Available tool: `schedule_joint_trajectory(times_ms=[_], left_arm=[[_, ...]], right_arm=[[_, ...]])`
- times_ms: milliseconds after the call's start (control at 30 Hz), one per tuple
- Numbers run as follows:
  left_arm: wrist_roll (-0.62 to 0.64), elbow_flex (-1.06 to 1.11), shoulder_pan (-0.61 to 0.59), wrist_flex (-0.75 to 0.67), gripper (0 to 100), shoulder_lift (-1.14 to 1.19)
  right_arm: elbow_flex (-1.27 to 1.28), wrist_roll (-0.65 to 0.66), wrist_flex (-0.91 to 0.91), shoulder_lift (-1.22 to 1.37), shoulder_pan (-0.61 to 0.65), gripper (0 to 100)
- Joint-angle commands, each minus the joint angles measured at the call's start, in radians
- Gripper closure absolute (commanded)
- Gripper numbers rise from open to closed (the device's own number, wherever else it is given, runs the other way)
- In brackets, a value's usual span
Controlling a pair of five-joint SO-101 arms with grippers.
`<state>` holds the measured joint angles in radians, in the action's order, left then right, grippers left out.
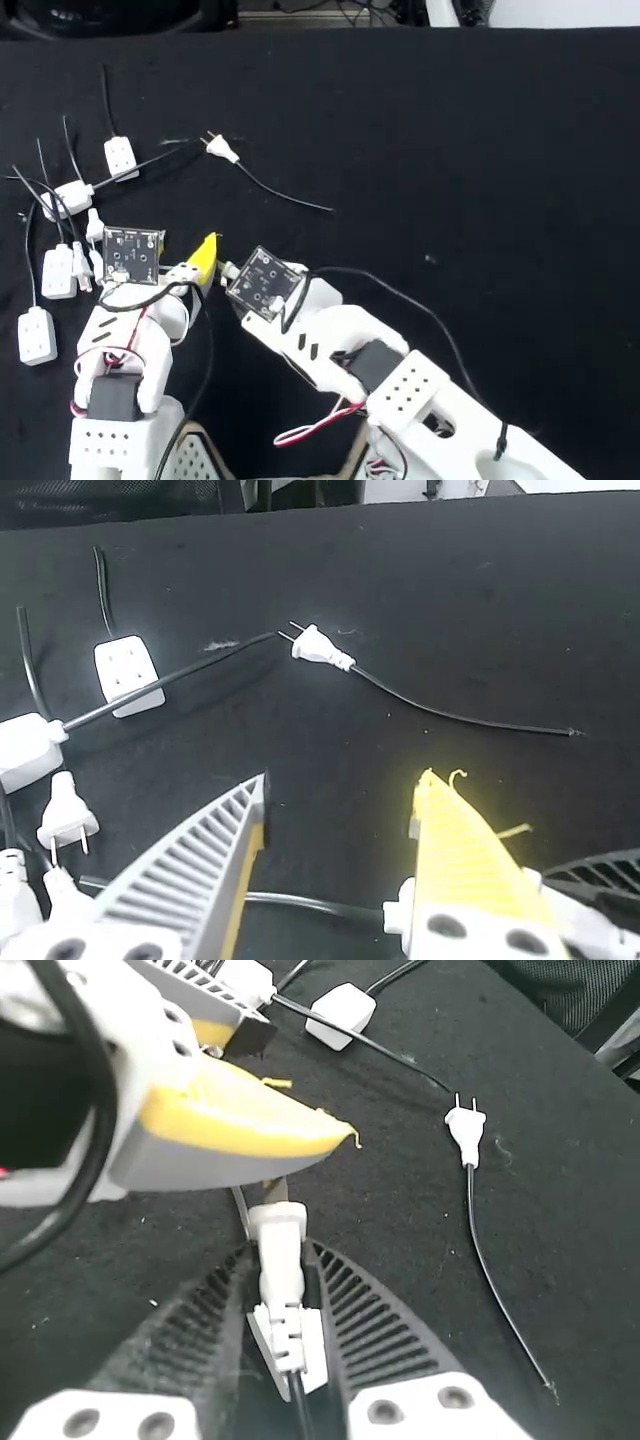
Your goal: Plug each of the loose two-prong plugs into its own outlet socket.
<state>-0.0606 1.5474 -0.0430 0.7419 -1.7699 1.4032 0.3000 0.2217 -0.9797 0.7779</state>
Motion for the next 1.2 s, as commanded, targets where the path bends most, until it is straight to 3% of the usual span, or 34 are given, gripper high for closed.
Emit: schedule_joint_trajectory(times_ms=[0, 633, 900, 1167], left_arm=[[-0.003, -0.001, -0.005, -0.015, 76, 0.005], [-0.006, 0.047, -0.013, -0.071, 76, 0.005], [-0.003, 0.039, -0.015, -0.071, 76, 0.005], [0.0, 0.038, -0.012, -0.077, 76, 0.005]], right_arm=[[-0.021, 0.0, 0.005, -0.058, 0.011, 98.8], [-0.015, 0.0, 0.048, -0.116, 0.006, 98.8], [-0.088, 0.0, 0.212, -0.114, 0.005, 98.8], [-0.108, -0.002, 0.25, -0.114, -0.023, 98.8]])
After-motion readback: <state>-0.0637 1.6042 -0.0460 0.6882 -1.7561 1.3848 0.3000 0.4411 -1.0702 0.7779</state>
